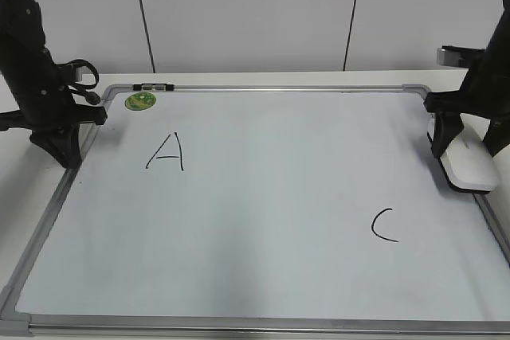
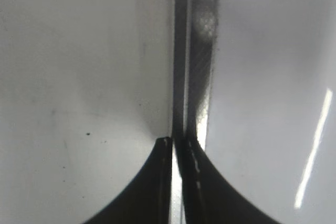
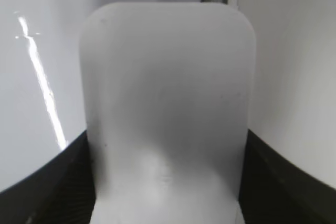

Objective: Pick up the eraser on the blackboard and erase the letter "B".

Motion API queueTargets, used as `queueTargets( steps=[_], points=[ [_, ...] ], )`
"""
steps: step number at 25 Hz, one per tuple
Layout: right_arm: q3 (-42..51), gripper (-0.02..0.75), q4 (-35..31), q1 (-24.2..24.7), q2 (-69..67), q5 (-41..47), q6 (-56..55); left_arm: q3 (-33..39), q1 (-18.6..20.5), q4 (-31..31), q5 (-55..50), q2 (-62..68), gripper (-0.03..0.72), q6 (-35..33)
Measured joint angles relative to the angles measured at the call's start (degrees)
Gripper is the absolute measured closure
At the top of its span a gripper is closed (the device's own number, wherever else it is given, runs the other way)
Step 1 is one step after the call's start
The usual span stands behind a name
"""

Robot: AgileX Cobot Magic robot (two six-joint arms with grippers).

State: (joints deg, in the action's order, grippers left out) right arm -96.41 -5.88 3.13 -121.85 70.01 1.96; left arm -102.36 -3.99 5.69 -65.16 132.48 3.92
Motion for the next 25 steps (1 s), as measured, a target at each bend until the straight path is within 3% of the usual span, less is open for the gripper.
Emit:
queueTargets(
  steps=[13, 25],
  points=[
    [0.0, 0.221, 0.2, 0.0, 0.0, -0.4, 0.5, 0.0, 0.0, 0.0, 0.0, 0.0, 0.671, 0.0],
    [0.0, 0.221, 0.2, 0.0, 0.0, -7.1, 0.5, 0.0, 0.0, 0.0, 0.0, 0.0, 0.67, 0.0]
  ],
)
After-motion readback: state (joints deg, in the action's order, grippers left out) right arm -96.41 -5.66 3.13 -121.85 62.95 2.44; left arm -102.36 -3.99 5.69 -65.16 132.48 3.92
